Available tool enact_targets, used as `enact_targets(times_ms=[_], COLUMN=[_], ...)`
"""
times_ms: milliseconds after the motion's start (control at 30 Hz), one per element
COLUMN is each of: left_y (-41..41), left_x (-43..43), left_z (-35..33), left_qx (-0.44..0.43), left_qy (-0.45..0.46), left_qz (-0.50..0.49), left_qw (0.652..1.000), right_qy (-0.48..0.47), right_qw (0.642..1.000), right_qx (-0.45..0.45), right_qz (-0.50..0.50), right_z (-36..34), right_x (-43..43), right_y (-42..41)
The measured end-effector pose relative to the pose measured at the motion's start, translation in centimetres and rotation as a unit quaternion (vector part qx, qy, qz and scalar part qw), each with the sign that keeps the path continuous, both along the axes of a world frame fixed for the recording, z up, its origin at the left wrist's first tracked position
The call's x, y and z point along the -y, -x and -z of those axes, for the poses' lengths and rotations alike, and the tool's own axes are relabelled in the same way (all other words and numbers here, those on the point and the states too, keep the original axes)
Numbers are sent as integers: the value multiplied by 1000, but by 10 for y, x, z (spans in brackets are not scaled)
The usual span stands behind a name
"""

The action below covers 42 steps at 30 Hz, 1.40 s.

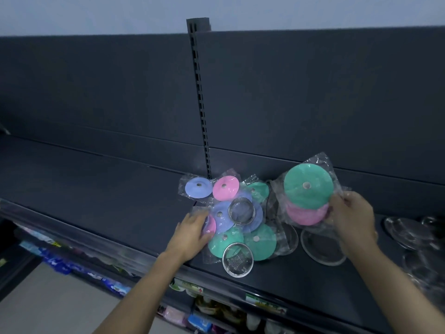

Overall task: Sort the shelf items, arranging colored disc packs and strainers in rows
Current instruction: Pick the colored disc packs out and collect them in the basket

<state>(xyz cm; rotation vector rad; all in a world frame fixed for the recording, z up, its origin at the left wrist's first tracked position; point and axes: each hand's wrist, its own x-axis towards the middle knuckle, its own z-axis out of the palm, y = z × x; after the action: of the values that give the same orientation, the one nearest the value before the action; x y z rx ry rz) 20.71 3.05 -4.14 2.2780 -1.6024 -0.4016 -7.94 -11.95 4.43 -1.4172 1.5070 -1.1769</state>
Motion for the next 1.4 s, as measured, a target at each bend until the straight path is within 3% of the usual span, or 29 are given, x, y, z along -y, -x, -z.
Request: enact_targets(times_ms=[67,300,500,733,933,1200,1400], left_y=[-3,-13,-14,2,56,143,218], left_x=[0,3,-2,-6,4,37,66], left_z=[9,8,5,-24,-63,-85,-99], left_qx=[-18,-66,-129,-211,-313,-483,-543], left_qy=[-53,-56,62,214,253,197,168], left_qz=[-10,-5,-79,-138,-82,-27,69], left_qw=[998,996,987,943,912,853,820], right_qy=[-15,-44,-32,-26,-9,79,137], right_qw=[999,995,995,994,995,993,981], right_qx=[36,88,89,104,92,51,40], right_qz=[3,-11,-17,3,25,73,134], right_z=[3,15,19,21,22,2,-17], right_x=[-3,-11,-21,-34,-52,-78,-92], right_y=[-2,-7,-8,-3,2,39,89])
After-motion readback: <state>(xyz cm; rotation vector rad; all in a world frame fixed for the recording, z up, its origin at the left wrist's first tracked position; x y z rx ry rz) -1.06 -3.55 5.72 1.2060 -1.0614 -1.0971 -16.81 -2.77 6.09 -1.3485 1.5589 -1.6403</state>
